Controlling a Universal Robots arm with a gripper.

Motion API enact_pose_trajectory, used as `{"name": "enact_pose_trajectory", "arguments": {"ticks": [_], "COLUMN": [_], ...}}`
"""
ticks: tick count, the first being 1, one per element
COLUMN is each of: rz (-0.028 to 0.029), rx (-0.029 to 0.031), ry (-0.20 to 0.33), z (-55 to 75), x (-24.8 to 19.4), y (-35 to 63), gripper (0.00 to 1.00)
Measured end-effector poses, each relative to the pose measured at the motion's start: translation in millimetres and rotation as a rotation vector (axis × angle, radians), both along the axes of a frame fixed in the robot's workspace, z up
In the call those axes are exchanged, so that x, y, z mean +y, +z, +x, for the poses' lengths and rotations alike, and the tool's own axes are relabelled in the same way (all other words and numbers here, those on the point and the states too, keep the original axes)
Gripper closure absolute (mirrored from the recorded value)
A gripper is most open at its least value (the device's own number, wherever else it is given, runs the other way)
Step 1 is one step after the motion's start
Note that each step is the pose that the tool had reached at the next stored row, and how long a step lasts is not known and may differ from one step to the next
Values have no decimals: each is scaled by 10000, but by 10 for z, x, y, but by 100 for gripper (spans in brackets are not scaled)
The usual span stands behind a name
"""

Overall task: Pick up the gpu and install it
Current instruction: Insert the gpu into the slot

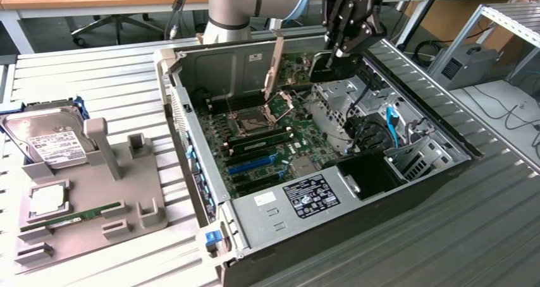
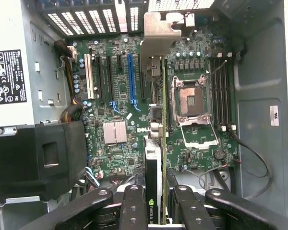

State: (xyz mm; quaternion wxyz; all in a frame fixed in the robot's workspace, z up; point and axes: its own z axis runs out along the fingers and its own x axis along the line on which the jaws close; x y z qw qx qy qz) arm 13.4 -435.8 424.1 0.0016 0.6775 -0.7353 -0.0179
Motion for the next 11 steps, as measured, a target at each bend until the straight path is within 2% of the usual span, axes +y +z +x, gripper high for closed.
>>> {"name": "enact_pose_trajectory", "arguments": {"ticks": [11], "rz": [0], "rx": [-1], "ry": [5], "z": [-10], "x": [0], "y": [-2], "gripper": [73]}}
